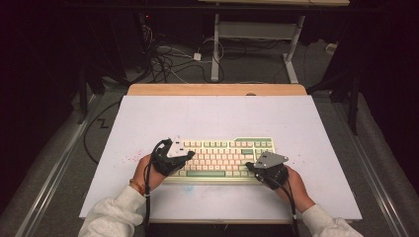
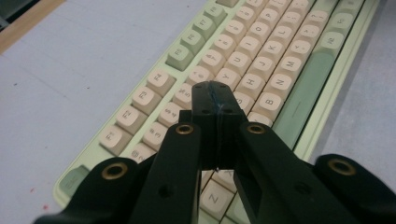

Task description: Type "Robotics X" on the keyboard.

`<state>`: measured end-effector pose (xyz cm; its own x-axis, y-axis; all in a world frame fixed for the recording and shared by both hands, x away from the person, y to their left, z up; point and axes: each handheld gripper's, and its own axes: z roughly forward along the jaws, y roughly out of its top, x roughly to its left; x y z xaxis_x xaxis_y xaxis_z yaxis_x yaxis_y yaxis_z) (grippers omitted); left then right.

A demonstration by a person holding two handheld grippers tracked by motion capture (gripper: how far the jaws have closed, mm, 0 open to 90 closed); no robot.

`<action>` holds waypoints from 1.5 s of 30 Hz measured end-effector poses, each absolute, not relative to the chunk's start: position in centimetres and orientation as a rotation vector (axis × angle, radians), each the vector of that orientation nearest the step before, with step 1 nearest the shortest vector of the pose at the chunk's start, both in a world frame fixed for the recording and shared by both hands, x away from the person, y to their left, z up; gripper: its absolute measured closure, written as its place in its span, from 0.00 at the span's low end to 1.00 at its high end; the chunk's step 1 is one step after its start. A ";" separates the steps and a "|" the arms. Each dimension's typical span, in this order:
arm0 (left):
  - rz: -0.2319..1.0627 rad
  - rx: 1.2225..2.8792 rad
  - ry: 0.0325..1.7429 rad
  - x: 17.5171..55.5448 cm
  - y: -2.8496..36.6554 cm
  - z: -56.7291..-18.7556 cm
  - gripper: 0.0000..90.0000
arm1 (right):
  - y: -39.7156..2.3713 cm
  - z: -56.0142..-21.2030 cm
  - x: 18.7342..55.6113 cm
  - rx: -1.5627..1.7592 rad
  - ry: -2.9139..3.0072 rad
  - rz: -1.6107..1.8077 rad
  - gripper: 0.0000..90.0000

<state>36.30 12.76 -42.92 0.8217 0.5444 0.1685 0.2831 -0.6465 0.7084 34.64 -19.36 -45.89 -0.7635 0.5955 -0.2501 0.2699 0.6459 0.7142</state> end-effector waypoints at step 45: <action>0.557 2.305 0.601 37.2 11.6 -43.2 0.97 | -19.7 -44.6 34.2 0.671 2.362 0.960 1.00</action>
